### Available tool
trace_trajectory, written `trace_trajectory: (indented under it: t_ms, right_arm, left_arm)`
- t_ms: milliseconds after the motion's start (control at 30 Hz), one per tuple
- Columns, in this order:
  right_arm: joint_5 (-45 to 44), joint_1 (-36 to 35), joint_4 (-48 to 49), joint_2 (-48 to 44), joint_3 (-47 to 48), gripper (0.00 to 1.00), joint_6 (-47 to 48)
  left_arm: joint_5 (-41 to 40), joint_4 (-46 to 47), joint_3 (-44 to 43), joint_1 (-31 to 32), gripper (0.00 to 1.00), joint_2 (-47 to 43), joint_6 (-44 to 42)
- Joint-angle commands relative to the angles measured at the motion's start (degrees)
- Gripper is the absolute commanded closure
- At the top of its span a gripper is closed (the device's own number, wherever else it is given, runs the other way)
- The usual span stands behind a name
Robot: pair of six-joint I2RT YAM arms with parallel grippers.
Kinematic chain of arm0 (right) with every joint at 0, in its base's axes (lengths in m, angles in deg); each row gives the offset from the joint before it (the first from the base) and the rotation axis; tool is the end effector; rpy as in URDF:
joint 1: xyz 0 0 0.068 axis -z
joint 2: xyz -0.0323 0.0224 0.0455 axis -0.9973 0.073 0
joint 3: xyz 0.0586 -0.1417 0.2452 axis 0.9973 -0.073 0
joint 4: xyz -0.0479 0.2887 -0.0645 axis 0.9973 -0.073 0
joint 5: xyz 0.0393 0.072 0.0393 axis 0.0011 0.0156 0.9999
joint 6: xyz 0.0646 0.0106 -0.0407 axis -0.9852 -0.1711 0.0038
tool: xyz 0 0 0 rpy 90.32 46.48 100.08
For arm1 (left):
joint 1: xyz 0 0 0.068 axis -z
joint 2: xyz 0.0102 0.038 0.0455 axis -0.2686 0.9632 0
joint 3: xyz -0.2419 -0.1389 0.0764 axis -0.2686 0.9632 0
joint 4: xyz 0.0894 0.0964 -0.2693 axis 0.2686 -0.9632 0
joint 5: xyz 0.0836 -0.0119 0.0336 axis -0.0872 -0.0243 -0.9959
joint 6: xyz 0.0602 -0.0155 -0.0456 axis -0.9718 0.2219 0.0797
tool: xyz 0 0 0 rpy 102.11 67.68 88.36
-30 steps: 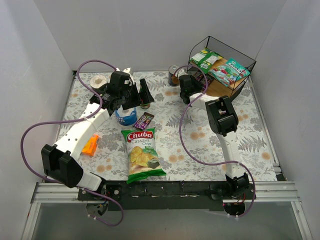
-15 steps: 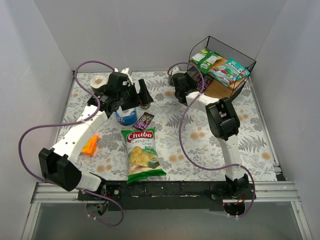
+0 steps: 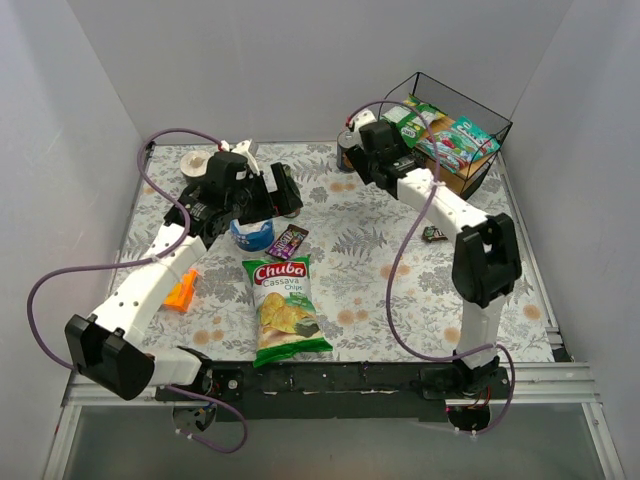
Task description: Place and organize the candy bags onto the shelf
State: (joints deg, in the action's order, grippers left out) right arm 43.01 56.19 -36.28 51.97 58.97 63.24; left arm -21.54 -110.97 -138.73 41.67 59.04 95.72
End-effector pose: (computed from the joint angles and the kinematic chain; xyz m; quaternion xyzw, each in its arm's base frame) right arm 0.4788 0.2312 0.2783 -0.2123 0.8160 -0.1999 0.4992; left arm 0.3049 -0.1579 0.3639 -0.3185 0.8329 -0.3728 0.2567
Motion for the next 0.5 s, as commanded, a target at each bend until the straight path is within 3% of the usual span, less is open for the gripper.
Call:
trace_trajectory:
  t_ms: [0,133,333,467]
  right_arm:
    - [11.6,-0.1,-17.2,-8.3,2.0,0.07,-14.1]
    - [12.3,-0.1,-23.9,-14.4,-3.5,0.06,-24.6]
    - [5.4,-0.1,-28.0,-22.8,-17.5,0.11,-30.3]
    - [6.1,0.0,-29.7,-26.5,-23.6,0.12,-35.9]
  left_arm:
    - [-0.1,2.9,1.4,-0.2,0.02,-3.5,-2.2]
    - [2.5,5.2,3.2,-0.2,0.02,-3.8,-2.9]
    - [12.1,10.9,7.1,-0.1,0.02,-2.2,-1.9]
    - [15.7,15.0,10.9,0.1,0.02,-0.5,1.7]
